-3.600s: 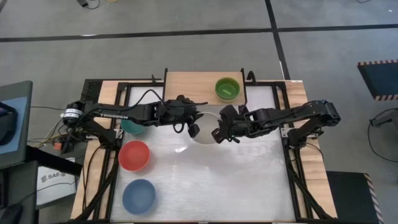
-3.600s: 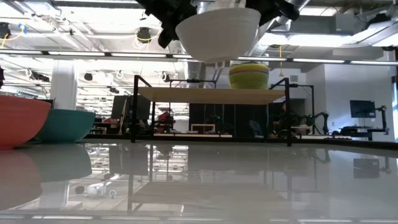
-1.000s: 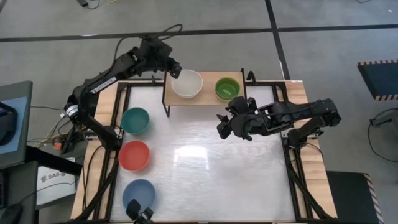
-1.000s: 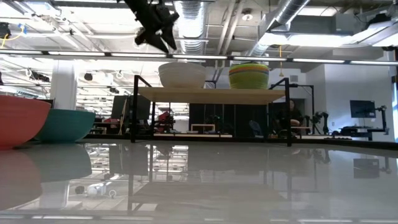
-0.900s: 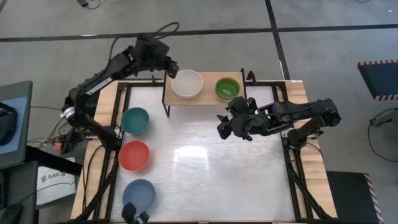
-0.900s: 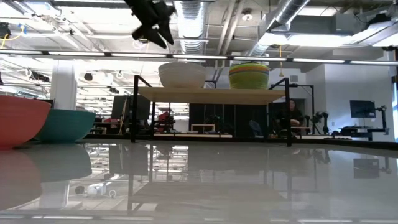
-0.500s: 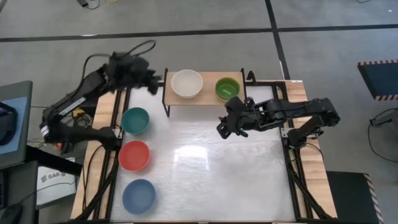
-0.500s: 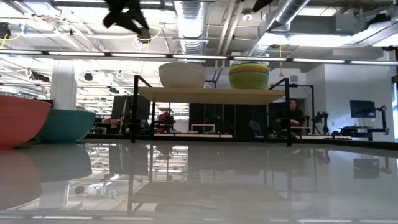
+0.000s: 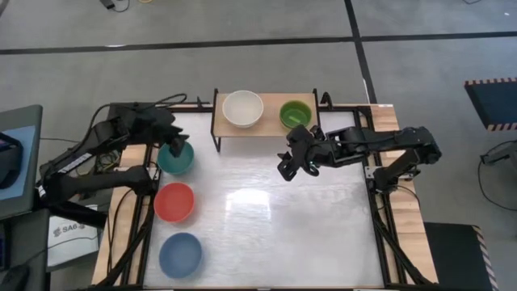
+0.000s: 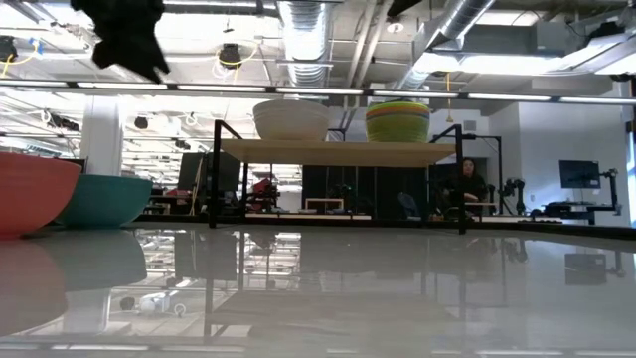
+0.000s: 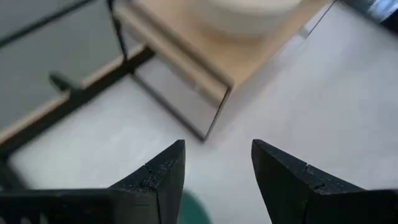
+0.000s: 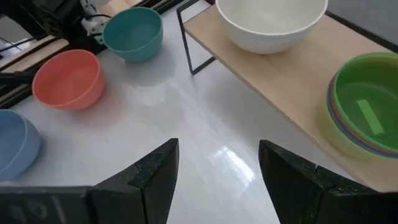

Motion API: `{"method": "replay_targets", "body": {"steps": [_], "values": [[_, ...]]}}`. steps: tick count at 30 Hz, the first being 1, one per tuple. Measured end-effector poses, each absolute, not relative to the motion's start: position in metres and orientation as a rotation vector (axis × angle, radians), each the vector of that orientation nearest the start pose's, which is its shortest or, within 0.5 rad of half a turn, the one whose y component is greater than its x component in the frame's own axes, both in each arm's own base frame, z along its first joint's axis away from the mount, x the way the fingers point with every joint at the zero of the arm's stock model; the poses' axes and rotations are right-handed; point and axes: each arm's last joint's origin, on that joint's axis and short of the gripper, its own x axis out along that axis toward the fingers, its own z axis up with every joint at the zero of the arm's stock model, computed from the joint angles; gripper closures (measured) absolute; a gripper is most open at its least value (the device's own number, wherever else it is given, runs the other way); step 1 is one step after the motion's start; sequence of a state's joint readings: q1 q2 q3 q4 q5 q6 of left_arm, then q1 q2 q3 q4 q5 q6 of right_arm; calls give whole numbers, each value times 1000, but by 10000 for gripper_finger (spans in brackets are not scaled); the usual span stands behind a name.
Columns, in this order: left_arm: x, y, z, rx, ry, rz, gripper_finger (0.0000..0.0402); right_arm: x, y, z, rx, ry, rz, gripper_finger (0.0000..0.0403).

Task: Place and stack bowls onto a shelf
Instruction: Stack the dark green bowl on top of the white bowl on the shelf

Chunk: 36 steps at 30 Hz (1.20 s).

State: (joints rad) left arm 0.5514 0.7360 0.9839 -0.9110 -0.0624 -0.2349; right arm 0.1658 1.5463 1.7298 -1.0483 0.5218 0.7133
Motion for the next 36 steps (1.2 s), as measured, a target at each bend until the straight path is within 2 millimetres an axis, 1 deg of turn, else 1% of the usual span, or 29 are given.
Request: {"method": "replay_targets", "body": {"steps": [11,22,28,30,32,36], "values": [[98,62,297,-460,817,692,232,303,37,401,384,650,-571,155],[92,59,264,-493,896,701,232,302,44,401,410,647,-563,155],[86,55,251,-524,910,718,232,302,44,401,420,646,-567,155],[85,54,250,-549,905,733,232,302,44,401,420,645,-567,155],[84,55,250,-560,898,773,233,302,44,401,422,642,-566,155],[81,59,249,-563,880,969,233,303,44,402,427,631,-562,155]]}}
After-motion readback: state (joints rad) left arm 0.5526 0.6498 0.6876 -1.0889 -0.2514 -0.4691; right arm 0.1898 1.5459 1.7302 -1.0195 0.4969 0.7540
